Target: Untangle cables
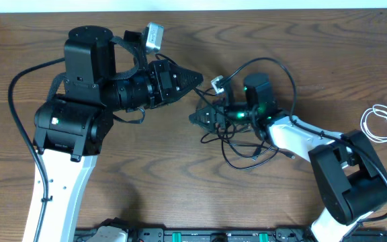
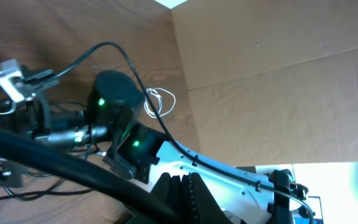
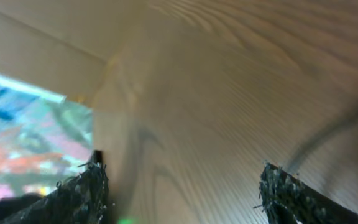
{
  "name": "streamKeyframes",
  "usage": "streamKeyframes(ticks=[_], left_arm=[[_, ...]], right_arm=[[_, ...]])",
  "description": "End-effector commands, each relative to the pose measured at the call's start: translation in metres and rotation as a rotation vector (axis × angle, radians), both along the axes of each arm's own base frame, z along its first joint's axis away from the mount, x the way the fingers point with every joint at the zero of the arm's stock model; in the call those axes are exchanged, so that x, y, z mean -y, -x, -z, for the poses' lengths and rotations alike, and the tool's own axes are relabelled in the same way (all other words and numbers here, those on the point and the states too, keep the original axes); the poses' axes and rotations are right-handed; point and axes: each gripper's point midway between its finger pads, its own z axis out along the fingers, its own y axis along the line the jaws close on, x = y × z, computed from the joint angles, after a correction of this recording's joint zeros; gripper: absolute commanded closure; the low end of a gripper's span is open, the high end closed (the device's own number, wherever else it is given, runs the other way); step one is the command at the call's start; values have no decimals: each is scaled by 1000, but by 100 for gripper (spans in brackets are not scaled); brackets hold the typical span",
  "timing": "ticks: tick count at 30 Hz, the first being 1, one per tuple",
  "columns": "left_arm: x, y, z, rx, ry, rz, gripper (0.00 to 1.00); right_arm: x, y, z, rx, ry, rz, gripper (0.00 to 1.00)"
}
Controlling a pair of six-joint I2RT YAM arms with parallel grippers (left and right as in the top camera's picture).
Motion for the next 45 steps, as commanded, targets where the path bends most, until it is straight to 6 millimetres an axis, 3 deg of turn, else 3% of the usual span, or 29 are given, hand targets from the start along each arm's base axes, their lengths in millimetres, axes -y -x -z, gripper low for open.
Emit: streamKeyframes(ticks=[1,8,11,19,23,32,45], left_arm=[[-4,2,-9,48,-4,-7,92],[-4,1,-8,45,-5,-7,92],[-4,2,-7,36,-7,-6,92],[-4,5,-2,0,-12,-8,93],[-5,5,-2,-117,35,-55,92],[-5,6,-2,-429,157,-177,92],[-4,8,-2,-502,184,-199,93]], right_arm=[[-6,-7,23,-47,116,143,21],[-46,20,32,17,204,162,18],[-62,37,33,29,214,139,11],[-85,66,31,59,205,55,5],[-94,78,31,63,204,23,1],[-94,78,32,155,226,-12,1],[-100,81,25,207,203,-43,1]])
